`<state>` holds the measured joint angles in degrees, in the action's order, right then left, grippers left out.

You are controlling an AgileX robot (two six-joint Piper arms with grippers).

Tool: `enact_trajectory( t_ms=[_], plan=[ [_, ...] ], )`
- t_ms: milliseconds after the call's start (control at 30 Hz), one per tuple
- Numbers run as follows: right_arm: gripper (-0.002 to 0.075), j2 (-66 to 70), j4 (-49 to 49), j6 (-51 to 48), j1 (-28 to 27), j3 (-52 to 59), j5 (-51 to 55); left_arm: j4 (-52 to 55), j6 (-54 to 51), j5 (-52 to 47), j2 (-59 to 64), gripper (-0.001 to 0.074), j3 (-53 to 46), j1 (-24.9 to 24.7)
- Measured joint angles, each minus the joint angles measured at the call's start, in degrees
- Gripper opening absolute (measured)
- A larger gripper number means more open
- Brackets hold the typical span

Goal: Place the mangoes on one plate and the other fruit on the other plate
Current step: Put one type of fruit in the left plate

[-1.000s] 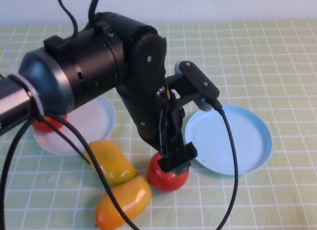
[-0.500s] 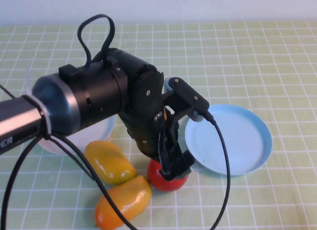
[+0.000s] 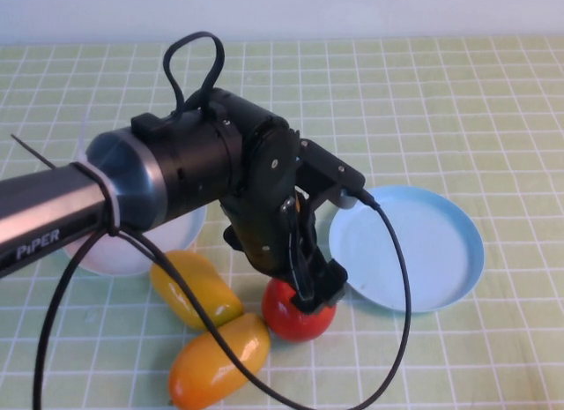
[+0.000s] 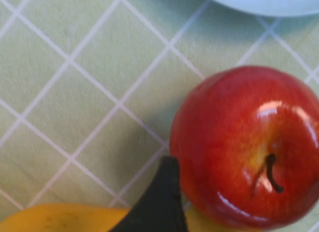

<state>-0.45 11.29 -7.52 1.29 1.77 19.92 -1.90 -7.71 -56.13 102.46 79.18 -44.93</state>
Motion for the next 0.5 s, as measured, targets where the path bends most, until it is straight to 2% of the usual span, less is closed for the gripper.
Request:
enact_trajectory(
  t_ms=[500],
  plan=[
    [-0.0017, 0.0, 0.0, 0.0, 0.0, 0.0, 0.0, -3.37, 0.09, -2.29, 3.23, 0.0669, 2.83, 0.13]
  ],
)
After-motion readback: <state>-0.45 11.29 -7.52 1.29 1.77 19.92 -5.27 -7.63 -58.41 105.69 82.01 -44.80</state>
